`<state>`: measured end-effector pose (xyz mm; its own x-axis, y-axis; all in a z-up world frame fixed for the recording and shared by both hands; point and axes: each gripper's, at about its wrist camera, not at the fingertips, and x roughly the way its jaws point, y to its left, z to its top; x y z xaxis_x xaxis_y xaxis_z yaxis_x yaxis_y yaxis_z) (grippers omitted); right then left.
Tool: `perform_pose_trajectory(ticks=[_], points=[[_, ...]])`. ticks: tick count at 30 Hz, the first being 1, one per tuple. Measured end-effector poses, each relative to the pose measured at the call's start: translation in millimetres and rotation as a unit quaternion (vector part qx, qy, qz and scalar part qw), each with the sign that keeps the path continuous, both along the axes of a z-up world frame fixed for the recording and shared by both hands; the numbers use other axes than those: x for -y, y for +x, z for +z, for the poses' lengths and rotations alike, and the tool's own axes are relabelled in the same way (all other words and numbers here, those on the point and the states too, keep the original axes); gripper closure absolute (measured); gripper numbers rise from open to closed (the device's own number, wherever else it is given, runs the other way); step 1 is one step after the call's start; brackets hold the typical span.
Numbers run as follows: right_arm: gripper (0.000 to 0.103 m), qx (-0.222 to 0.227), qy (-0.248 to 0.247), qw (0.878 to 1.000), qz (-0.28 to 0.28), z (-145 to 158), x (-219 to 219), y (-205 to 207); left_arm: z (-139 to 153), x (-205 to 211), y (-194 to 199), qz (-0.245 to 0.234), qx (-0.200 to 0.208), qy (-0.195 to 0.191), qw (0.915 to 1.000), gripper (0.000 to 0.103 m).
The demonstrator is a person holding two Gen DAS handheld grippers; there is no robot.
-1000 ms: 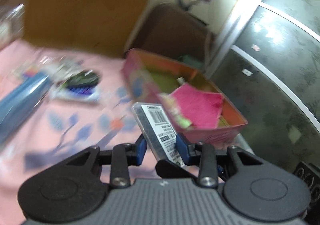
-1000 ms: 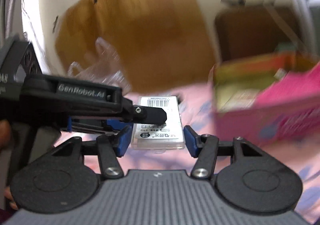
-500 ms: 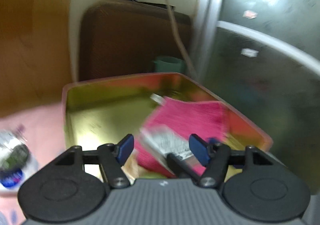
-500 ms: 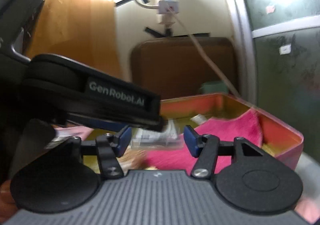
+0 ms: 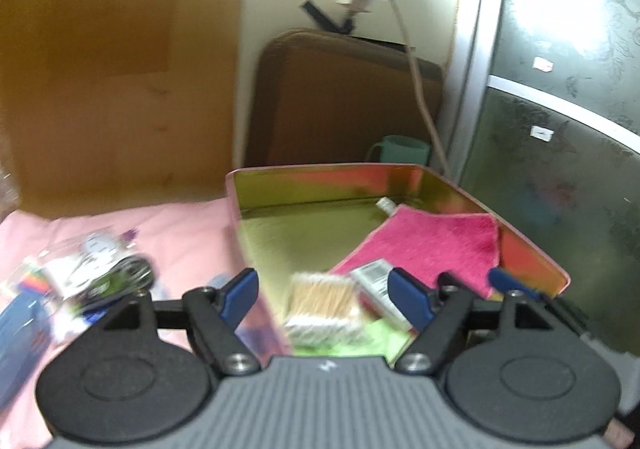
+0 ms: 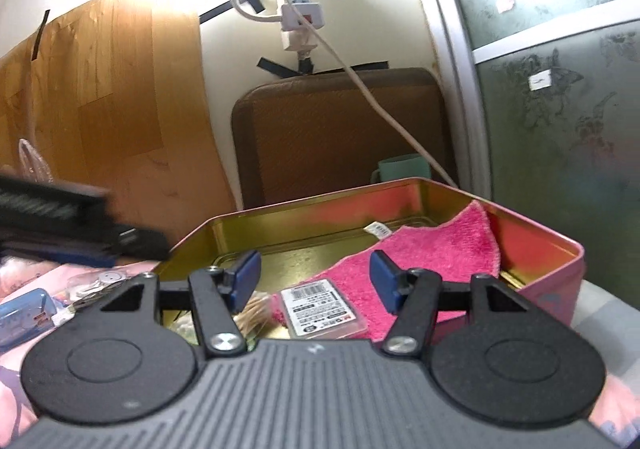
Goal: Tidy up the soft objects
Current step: 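Withdraw the open left tool from the tin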
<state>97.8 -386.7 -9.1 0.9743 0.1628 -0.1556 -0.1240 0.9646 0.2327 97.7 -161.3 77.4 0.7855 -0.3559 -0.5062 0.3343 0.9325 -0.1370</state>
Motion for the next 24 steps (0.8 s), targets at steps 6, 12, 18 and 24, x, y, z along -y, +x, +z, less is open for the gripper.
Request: perform_pose_trajectory(ticks=[6, 12, 18, 24], points=[[0.04, 0.012, 0.005, 1.0, -0.028, 0.9, -2.8, -14.2, -11.1, -35.1, -24.8, 0.039, -0.007, 0.034, 0.9987, 0.025], [0.038, 0.024, 0.022, 0.999, -0.028, 1.5, -22.1, -52.3, -28.4, -72.1, -39.2, 0.08, -0.014, 0.06, 0.9949, 0.025], [0.013, 0.035, 0.018, 0.999, -0.007, 9.7, -50.6, -86.5, -39.9, -106.3, -50.5, 0.113, -0.003, 0.081, 0.9902, 0.02], [0.0, 0.028, 0.024, 0.999, 0.027, 17.0, -75.7, -98.5, -50.4, -137.0, -64.6, 0.136, 0.012, 0.101, 0.9854, 0.019]])
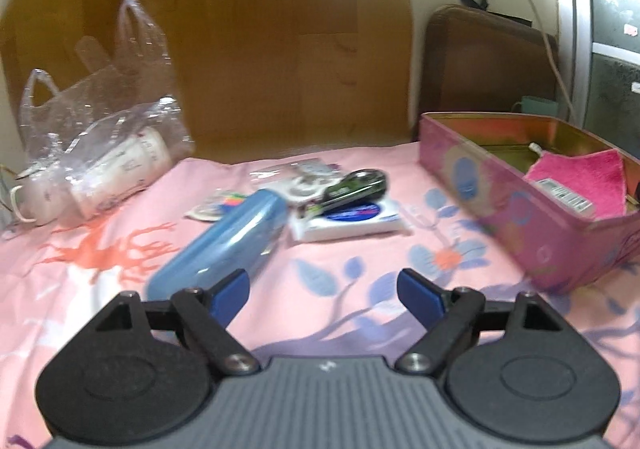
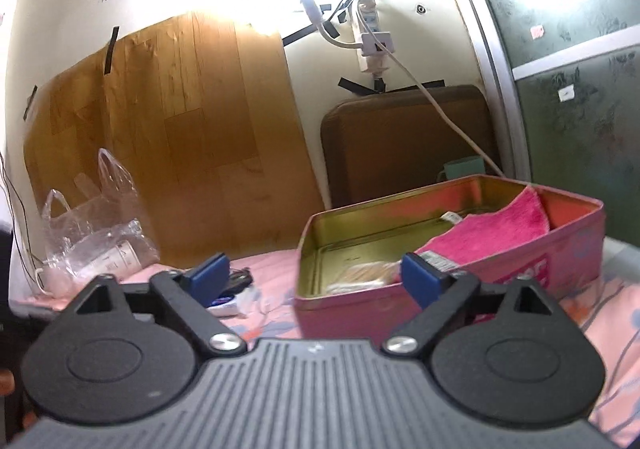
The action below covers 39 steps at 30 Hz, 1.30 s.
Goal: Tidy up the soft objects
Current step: 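Withdraw the open left tool from the tin, then move the right tool toward the blue glasses case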
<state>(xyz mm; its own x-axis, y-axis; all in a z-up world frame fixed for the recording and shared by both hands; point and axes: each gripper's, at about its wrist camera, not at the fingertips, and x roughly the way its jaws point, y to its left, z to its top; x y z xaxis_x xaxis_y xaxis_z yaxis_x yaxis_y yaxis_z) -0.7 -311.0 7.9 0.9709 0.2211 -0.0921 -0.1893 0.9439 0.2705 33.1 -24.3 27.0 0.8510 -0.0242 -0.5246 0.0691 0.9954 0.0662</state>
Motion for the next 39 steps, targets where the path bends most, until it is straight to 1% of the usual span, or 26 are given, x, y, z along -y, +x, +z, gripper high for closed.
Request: perform_pose_trajectory(ticks=[2, 3, 5, 6, 7, 9, 10, 12, 13, 18, 20, 24, 29, 34, 36, 39], points=[[0.0, 0.002, 0.013, 1.0, -0.002, -1.0, -7.6, -0.8, -4.0, -11.4, -5.8, 0.005, 0.007, 0.007, 0.9999, 0.017], [0.0, 0.011, 0.029, 1.0, -0.006, -3.3, -9.4, -2.6, -5.6, -17.1, -8.6, 0.007, 0.009, 0.008, 0.9999, 0.016], [0.0, 0.042, 0.078, 0.996, -0.018, -9.3, -11.9, -10.3, -8.8, -31.0, -13.9, 0.009, 0.016, 0.005, 0.9998, 0.015], [0.0, 0.044, 0.091, 0.995, -0.021, -9.7, -14.1, -11.1, -10.0, -36.9, -16.7, 0.012, 0.019, 0.004, 0.9997, 0.015], [0.0, 0.033, 0.09, 0.995, -0.02, -8.2, -18.3, -9.0, -10.8, -42.7, -18.8, 0.015, 0.023, 0.003, 0.9996, 0.015], [0.0, 0.0, 0.072, 0.997, -0.009, -4.5, -27.9, -1.2, -11.1, -53.8, -21.9, 0.018, 0.032, -0.003, 0.9993, 0.015], [0.0, -0.009, 0.063, 0.998, 0.001, -4.1, -32.1, 2.1, -10.7, -58.9, -23.0, 0.018, 0.037, -0.01, 0.9991, 0.013], [0.0, -0.008, 0.052, 0.999, -0.007, -4.7, -40.0, 3.7, -9.1, -66.7, -25.5, 0.011, 0.043, -0.029, 0.9986, 0.01], [0.0, -0.004, 0.048, 0.999, -0.013, -5.0, -43.1, 3.2, -8.7, -69.5, -26.5, 0.004, 0.047, -0.038, 0.9982, 0.006], [0.0, -0.017, 0.022, 1.0, -0.012, -5.4, -55.8, 7.7, -9.4, -69.1, -29.6, -0.02, 0.056, -0.054, 0.9968, 0.005], [0.0, -0.03, 0.017, 0.999, -0.007, -7.9, -58.9, 10.4, -9.0, -68.9, -32.6, -0.027, 0.065, -0.059, 0.9958, 0.005], [0.0, -0.072, 0.011, 0.997, 0.008, -17.5, -63.6, 19.2, -8.5, -69.6, -35.2, -0.034, 0.07, -0.07, 0.9945, 0.003], [0.0, -0.105, 0.022, 0.994, 0.031, -22.6, -61.0, 27.8, -8.8, -73.4, -32.7, -0.029, 0.065, -0.083, 0.994, 0.001], [0.0, -0.167, 0.067, 0.983, 0.047, -33.4, -51.4, 40.4, -9.7, -76.5, -30.8, -0.012, 0.059, -0.088, 0.9943, 0.001], [0.0, -0.176, 0.081, 0.98, 0.054, -36.3, -46.9, 42.5, -9.9, -77.8, -29.9, -0.007, 0.056, -0.091, 0.9943, 0.001], [0.0, -0.183, 0.083, 0.977, 0.068, -37.0, -47.9, 43.9, -9.7, -78.2, -30.8, -0.001, 0.056, -0.093, 0.9941, 0.001]])
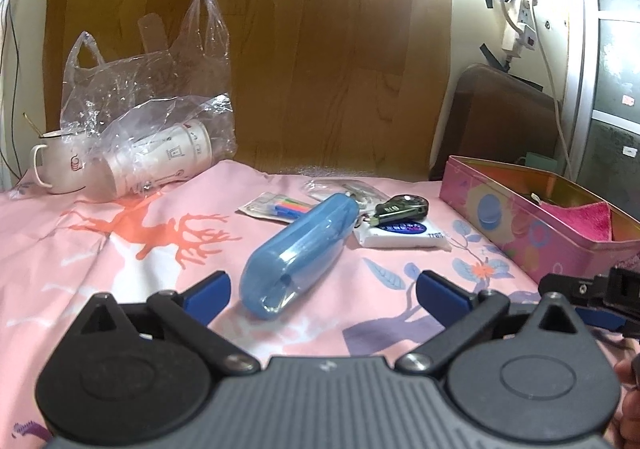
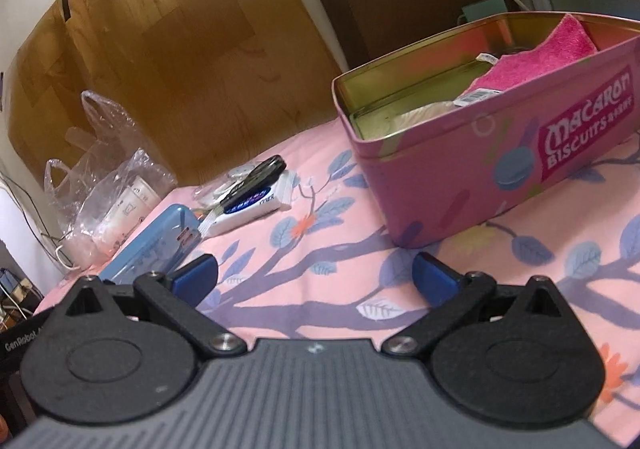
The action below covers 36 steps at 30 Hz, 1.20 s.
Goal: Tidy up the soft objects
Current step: 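Move the right tool toward the blue glasses case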
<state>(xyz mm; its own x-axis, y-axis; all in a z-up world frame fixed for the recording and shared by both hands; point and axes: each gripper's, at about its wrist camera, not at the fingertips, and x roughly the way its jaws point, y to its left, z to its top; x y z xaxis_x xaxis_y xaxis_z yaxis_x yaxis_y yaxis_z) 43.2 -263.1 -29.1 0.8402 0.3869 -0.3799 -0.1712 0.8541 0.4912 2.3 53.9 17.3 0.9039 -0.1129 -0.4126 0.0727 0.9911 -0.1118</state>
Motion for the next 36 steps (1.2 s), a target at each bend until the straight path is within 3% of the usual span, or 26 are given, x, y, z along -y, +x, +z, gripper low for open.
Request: perform_pose_trajectory(ticks=[15, 27, 36], points=[[0.0, -0.007, -0.022, 1.0, 0.003, 3.1, -8.6, -0.1, 3.9, -1.6, -8.2, -0.005, 0.023, -0.007, 0.9997, 0.001], [0.0, -0.005, -0.006, 1.0, 0.005, 2.0, -3.4, -0.4, 11.2, -3.5, -22.1, -0.011, 0.066, -0.02, 0.9976, 0.001], [0.0, -0.004, -0.004, 1.0, 0.006, 1.8, -1.2, -0.4, 18.0, -22.0, -29.3, 0.029, 0.075, -0.033, 0.9963, 0.001]])
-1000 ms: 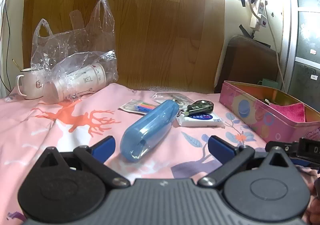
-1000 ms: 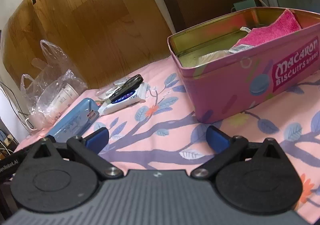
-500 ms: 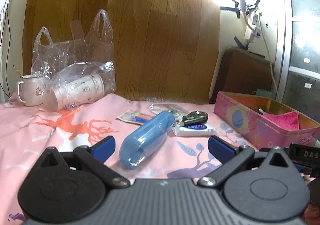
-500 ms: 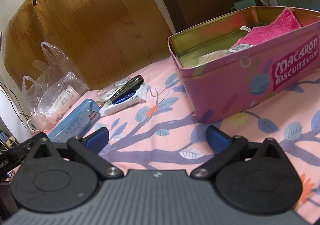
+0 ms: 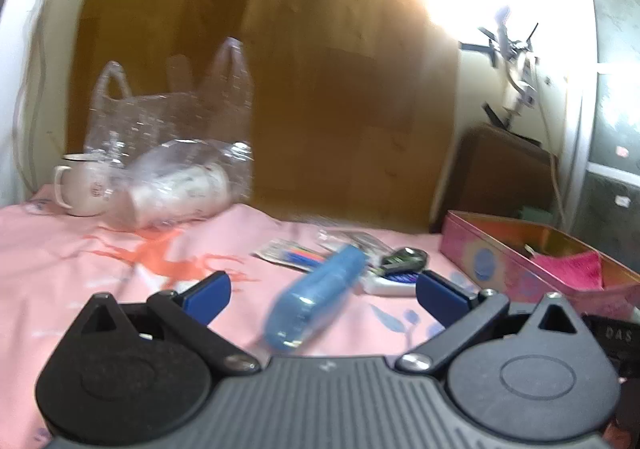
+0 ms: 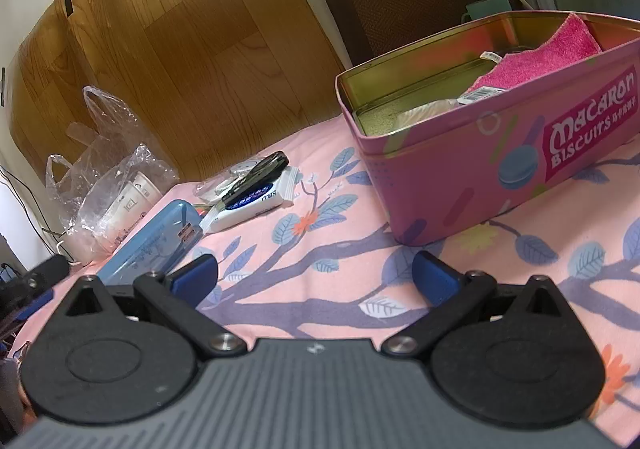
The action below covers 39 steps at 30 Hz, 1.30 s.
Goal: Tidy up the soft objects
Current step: 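Move the right tool toward the blue glasses case, then close the right tool on the blue glasses case and lift it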
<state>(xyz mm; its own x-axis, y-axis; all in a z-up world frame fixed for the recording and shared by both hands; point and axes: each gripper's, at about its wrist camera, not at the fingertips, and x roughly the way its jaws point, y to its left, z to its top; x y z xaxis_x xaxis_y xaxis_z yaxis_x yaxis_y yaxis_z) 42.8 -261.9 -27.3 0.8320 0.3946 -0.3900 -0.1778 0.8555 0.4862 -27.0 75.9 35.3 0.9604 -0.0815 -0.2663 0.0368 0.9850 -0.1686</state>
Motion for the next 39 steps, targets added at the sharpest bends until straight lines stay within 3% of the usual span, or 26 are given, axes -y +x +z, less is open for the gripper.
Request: perform_pose_trajectory(ticks=[7, 10, 13, 18, 23, 31, 34, 37, 39], points=[[0.001, -0.001, -0.005, 1.0, -0.003, 0.9, -1.1, -1.0, 4.3, -55.0, -13.5, 0.112, 0.025, 0.013, 0.9933, 0.001], [0.015, -0.002, 0.001, 1.0, 0.026, 3.8, -8.7, -0.3, -0.8, -81.1, -10.8, 0.156, 0.005, -0.028, 0.9873, 0.001], [0.024, -0.014, 0.019, 0.996, 0.089, 11.4, -30.9, 3.1, -4.8, -97.7, -4.5, 0.172, -0.019, -0.07, 0.9825, 0.001], [0.021, -0.007, 0.038, 0.986, 0.163, 36.8, -84.8, 13.8, -8.5, -96.6, -1.3, 0.169, -0.03, -0.063, 0.9831, 0.001], [0.016, -0.028, 0.039, 0.985, 0.167, 44.3, -136.3, 37.1, -9.8, -87.9, 1.7, 0.162, -0.034, -0.041, 0.9853, 0.001], [0.016, -0.06, 0.009, 0.987, 0.146, 35.3, -179.1, 67.2, -11.3, -94.2, 2.0, 0.161, -0.04, -0.061, 0.9842, 0.001], [0.029, -0.092, 0.013, 0.985, 0.147, 25.2, -175.1, 75.4, -11.6, -94.2, 2.1, 0.16, -0.04, -0.061, 0.9844, 0.001], [0.042, -0.076, 0.01, 0.985, 0.157, 23.2, -169.7, 72.4, -12.1, -93.9, 2.8, 0.16, -0.042, -0.06, 0.9844, 0.001], [0.059, -0.073, 0.02, 0.983, 0.168, 23.9, -161.8, 69.6, -12.2, -93.8, 2.9, 0.161, -0.043, -0.059, 0.9843, 0.001]])
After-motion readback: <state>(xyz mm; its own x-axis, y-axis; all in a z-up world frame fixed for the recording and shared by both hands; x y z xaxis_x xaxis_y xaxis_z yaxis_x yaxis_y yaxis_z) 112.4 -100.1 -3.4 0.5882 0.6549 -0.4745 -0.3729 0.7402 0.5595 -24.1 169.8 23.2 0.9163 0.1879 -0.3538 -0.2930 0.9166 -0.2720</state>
